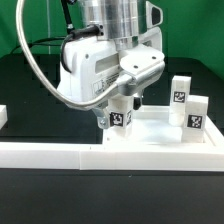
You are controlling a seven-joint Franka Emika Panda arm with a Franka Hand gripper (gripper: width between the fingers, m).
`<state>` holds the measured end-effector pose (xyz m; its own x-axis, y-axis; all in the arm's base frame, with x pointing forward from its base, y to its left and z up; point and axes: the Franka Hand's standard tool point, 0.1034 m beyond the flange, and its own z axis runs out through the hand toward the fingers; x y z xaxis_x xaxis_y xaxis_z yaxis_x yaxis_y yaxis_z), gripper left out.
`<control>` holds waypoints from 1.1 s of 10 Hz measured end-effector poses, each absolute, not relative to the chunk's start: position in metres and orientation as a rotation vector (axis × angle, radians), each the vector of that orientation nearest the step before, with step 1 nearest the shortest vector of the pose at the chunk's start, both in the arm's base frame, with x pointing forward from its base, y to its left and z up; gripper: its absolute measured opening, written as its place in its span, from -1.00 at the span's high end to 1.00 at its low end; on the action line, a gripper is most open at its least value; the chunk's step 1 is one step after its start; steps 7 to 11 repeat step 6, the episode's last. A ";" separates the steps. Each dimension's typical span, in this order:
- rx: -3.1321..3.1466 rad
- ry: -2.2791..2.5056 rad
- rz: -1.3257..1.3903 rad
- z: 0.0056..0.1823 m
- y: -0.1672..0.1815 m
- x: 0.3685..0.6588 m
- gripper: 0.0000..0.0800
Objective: Assemble square table
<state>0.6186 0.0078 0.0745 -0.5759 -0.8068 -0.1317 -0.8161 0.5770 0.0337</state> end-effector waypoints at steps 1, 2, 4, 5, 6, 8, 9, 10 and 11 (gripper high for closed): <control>-1.399 2.678 0.150 0.089 0.011 0.613 -0.62; -1.404 2.680 0.177 0.093 0.013 0.611 -0.62; -1.407 2.685 0.175 0.089 0.013 0.610 -0.62; -1.408 2.685 0.175 0.088 0.013 0.610 -0.62; -1.408 2.686 0.175 0.088 0.013 0.610 -0.62; -1.408 2.686 0.175 0.088 0.013 0.610 -0.62; -1.408 2.686 0.175 0.088 0.013 0.610 -0.62; -1.408 2.686 0.175 0.088 0.013 0.610 -0.62; -1.408 2.686 0.175 0.088 0.013 0.610 -0.62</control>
Offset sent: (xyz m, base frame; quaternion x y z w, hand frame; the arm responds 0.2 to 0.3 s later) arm 0.0000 0.0000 0.0000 0.0000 0.0000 0.0000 1.0000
